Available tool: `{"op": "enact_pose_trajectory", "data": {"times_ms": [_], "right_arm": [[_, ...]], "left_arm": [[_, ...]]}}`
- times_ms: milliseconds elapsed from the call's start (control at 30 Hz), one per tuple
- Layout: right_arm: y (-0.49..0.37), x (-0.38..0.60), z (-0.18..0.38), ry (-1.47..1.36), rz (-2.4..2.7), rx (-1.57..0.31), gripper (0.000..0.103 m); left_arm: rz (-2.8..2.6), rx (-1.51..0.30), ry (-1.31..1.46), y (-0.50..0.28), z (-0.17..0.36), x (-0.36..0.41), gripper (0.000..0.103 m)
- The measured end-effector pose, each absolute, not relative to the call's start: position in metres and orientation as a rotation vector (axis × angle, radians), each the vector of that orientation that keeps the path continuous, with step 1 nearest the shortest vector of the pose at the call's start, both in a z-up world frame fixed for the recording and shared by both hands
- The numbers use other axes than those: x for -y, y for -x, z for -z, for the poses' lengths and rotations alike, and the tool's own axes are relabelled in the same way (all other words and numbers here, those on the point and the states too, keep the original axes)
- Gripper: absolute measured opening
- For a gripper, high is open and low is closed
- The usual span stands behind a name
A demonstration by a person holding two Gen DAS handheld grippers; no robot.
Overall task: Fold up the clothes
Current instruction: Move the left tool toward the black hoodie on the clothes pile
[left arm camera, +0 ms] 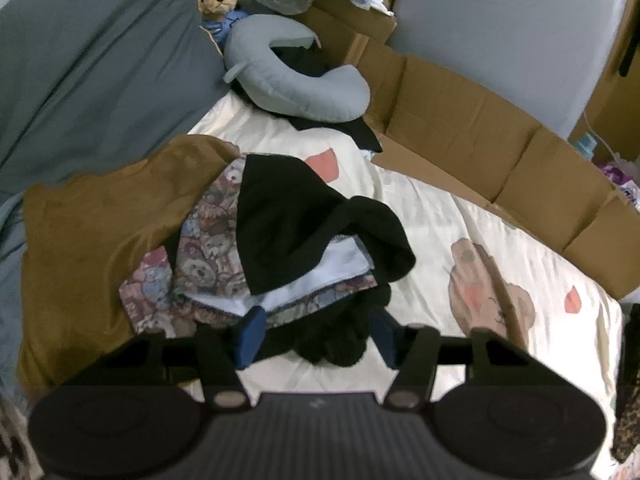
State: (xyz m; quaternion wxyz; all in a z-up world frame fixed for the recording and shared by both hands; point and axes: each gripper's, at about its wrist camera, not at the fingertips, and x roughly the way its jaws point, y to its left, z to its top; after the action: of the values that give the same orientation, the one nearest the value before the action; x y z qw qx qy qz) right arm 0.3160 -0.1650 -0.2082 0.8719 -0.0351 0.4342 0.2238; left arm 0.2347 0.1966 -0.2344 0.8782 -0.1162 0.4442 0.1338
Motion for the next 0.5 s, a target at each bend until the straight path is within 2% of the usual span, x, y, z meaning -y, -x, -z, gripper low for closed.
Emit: {"op": "enact_pose_trajectory", "data": {"times_ms": [500], "right_arm": [[-0.318,0.172,0.256,0.041,-0.453,-0.917,0.101]], "left_arm": [[-0.317,-0.840,0.263,-0.247,0.296,-0.220,0.060]]}}
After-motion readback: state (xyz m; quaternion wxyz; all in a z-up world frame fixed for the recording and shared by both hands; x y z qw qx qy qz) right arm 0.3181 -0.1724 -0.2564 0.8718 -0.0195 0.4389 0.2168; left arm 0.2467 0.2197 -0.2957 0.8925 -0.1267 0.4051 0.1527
